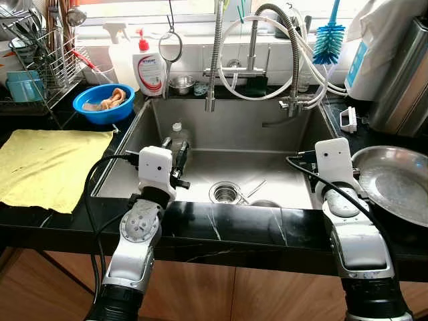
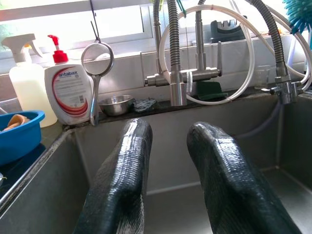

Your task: Kitchen organization

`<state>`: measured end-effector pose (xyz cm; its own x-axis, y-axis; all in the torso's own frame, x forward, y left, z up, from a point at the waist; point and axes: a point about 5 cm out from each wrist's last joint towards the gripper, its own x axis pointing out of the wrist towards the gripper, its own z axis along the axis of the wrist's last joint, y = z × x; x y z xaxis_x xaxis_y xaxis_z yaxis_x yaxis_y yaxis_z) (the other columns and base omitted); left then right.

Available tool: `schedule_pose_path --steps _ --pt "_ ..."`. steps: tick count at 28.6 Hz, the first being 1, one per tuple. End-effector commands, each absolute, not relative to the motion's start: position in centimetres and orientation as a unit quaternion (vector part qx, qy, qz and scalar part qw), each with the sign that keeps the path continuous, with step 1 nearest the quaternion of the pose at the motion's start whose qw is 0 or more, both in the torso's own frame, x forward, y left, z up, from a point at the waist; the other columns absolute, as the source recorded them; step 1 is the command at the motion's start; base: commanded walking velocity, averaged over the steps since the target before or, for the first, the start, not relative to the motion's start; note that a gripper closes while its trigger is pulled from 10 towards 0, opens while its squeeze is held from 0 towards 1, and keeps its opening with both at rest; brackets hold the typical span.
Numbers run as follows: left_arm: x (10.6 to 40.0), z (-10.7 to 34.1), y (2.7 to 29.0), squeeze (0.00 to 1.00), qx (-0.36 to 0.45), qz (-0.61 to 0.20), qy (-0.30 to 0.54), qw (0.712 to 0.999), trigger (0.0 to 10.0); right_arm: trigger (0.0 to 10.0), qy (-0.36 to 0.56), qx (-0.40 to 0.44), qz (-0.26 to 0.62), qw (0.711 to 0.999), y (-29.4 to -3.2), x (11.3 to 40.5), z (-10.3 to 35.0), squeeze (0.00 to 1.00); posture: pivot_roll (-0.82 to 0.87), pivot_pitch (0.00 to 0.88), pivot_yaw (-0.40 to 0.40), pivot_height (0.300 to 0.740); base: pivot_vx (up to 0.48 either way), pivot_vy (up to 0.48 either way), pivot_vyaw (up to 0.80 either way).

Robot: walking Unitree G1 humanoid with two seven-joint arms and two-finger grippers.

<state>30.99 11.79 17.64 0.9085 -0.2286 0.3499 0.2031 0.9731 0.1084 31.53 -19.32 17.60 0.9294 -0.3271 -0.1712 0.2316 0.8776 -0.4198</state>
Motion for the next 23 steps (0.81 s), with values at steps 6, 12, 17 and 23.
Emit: schedule_pose_path --steps 6,12,17,23 --pt "31.0 17.5 11.9 0.00 0.031 -0.114 -0.175 0.977 10.0 10.0 0.078 -0.181 -0.139 0.970 -18.6 31.9 18.9 0.00 -0.11 0.000 0.038 0.740 0.000 0.000 0.00" --pt "31.0 17.4 12.0 0.00 0.032 -0.113 -0.174 0.978 10.0 10.0 0.079 -0.177 -0.166 0.967 -19.1 31.7 19.1 0.00 -0.11 0.000 0.035 0.740 0.000 0.000 0.00" --pt "31.0 17.4 11.9 0.00 0.031 -0.114 -0.174 0.978 10.0 10.0 0.092 -0.146 -0.181 0.968 -19.7 31.6 18.7 0.00 -0.11 0.000 0.034 0.740 0.000 0.000 0.00" --pt "31.0 17.4 11.8 0.00 0.030 -0.115 -0.173 0.978 10.0 10.0 0.107 -0.122 -0.185 0.969 -19.7 31.6 18.2 0.00 -0.11 0.000 0.033 0.740 0.000 0.000 0.00"
